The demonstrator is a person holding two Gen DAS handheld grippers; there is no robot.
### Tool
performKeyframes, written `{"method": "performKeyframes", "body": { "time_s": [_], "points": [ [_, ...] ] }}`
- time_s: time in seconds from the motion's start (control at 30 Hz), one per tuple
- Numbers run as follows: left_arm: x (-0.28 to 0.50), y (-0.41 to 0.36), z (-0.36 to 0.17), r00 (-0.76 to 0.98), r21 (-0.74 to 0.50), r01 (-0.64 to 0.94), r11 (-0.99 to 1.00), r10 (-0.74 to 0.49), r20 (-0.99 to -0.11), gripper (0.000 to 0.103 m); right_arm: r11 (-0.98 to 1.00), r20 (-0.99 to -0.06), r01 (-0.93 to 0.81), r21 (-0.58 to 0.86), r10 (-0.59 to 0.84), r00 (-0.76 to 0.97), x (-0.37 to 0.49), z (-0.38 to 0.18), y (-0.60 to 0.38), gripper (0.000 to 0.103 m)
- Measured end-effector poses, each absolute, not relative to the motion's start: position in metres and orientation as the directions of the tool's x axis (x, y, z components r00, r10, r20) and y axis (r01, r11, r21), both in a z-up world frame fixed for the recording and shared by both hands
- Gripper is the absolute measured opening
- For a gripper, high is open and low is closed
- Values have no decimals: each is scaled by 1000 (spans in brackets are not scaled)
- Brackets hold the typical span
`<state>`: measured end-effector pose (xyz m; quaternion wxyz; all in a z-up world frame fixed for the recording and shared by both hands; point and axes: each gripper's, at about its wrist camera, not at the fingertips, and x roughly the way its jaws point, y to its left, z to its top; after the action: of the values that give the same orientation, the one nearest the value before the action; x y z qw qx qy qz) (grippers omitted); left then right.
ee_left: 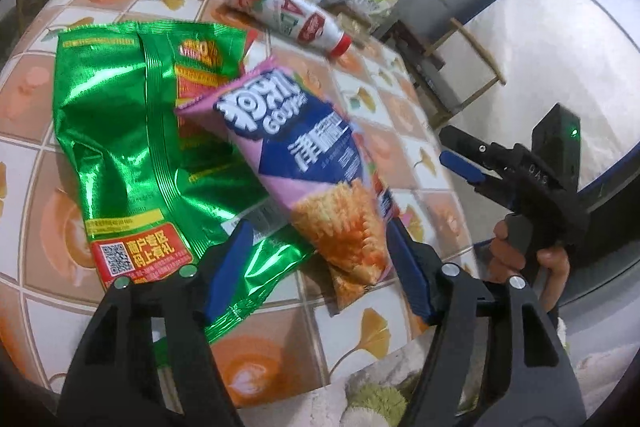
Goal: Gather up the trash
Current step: 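Grasp the pink GOODYEAR snack bag with the left tool and lift it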
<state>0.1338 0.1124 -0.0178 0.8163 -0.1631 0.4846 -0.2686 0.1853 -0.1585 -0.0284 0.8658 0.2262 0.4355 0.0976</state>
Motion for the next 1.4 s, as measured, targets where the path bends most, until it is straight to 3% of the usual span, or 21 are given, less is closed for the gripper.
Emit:
{"method": "performKeyframes", "body": {
  "time_s": [0.2, 0.57, 0.67, 1.1, 1.4],
  "points": [
    [144, 108, -27, 353, -542, 261, 799, -602, -716, 62, 862, -745, 49, 505, 406, 529, 192, -51, -152, 73],
    [156, 96, -35, 294, -676, 256, 691, -722, -626, 43, 830, -767, 53, 555, 486, 418, 194, -78, -140, 41],
    [157, 93, -33, 299, -682, 268, 681, -731, -613, 42, 821, -761, 38, 570, 509, 403, 193, -81, -138, 35],
    [161, 78, -13, 351, -647, 340, 683, -730, -586, 21, 804, -727, 54, 593, 505, 464, 183, -66, -162, 33],
    [160, 148, 54, 547, -716, 390, 579, -771, -325, 20, 782, -689, 124, 611, 449, 569, 176, -47, -204, 33]
  ]
}}
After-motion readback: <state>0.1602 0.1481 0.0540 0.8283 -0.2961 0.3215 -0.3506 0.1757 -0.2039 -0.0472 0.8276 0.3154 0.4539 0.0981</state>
